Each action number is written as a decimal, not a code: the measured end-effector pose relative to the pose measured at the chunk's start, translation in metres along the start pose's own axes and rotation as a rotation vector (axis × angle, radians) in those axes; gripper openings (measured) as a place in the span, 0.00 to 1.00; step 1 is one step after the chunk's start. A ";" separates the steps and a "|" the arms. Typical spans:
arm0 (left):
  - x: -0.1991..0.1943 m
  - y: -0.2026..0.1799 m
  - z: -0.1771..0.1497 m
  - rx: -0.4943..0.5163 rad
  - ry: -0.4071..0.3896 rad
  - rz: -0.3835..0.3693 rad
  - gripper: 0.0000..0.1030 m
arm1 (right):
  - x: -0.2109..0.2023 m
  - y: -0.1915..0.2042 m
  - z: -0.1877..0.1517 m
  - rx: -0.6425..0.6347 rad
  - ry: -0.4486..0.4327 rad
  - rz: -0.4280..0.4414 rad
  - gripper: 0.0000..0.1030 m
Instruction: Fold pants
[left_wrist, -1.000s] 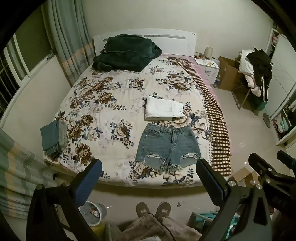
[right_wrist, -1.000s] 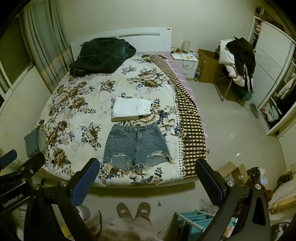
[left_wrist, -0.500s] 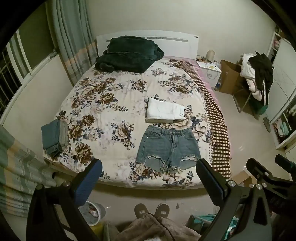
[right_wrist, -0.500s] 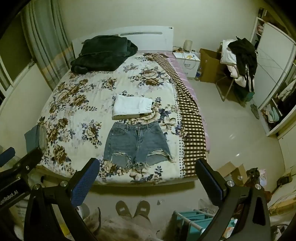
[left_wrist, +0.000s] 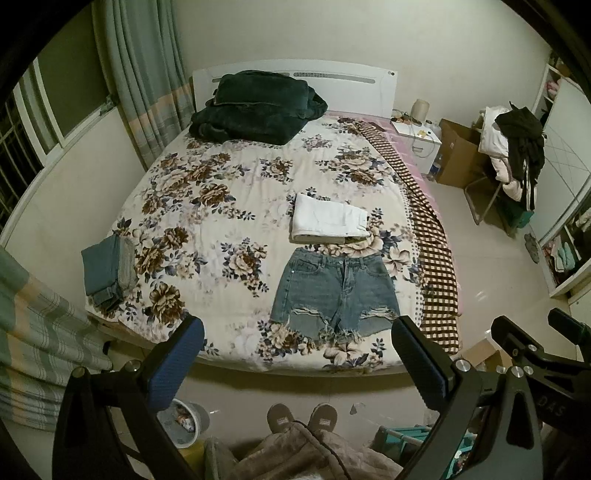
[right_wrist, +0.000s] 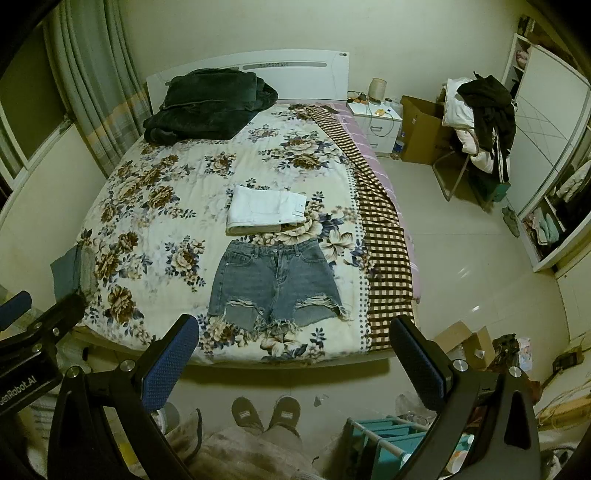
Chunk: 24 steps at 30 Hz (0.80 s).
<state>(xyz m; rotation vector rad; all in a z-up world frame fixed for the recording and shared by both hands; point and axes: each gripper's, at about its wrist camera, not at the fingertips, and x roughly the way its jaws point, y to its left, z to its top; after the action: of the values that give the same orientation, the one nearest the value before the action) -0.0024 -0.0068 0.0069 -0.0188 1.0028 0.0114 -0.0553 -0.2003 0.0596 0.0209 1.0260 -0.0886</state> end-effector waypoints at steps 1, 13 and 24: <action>0.001 0.001 0.000 0.000 0.000 -0.001 1.00 | 0.000 0.000 0.000 0.000 0.000 0.000 1.00; -0.001 0.005 0.000 -0.005 0.000 -0.005 1.00 | 0.005 0.000 0.000 0.000 -0.001 0.000 1.00; -0.005 0.003 0.006 -0.010 -0.005 -0.003 1.00 | 0.006 -0.001 0.000 -0.002 -0.004 0.002 1.00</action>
<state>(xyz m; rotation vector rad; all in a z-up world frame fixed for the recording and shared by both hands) -0.0002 -0.0034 0.0145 -0.0295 0.9974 0.0141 -0.0523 -0.2015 0.0550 0.0202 1.0218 -0.0856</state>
